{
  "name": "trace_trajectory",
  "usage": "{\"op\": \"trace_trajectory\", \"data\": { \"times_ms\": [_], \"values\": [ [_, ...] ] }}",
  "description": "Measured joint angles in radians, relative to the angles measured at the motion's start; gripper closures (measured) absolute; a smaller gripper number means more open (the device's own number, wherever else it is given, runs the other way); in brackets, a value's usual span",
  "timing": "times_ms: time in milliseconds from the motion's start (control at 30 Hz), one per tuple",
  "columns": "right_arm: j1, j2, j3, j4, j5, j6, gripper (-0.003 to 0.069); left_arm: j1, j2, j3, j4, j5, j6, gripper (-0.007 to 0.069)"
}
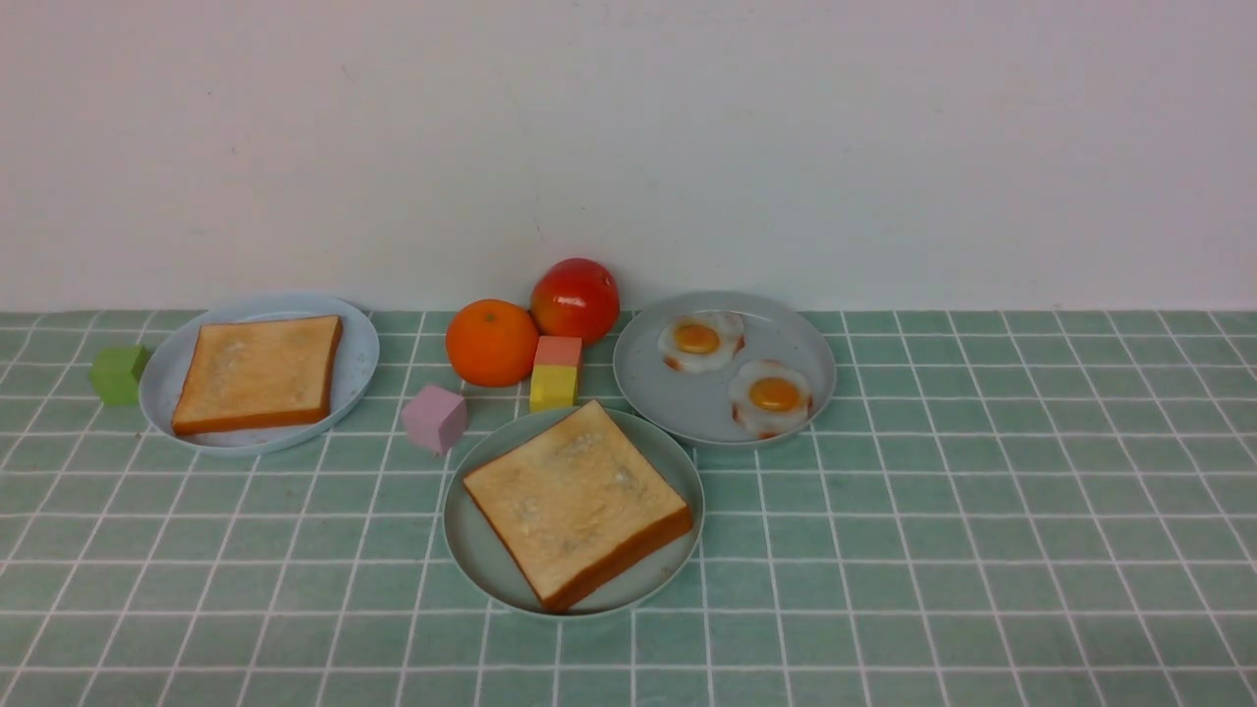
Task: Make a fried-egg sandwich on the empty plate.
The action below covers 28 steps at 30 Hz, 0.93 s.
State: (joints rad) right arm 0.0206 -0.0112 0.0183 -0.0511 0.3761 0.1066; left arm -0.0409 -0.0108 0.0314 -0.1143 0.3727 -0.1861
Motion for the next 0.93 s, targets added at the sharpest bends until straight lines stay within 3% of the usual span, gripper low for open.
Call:
{"op": "trace_trajectory", "data": {
  "times_ms": [933],
  "values": [
    [0.0, 0.0, 0.0, 0.001, 0.0, 0.0, 0.0613, 0.0, 0.0, 0.0, 0.001, 0.0, -0.002, 0.0637]
  ]
}}
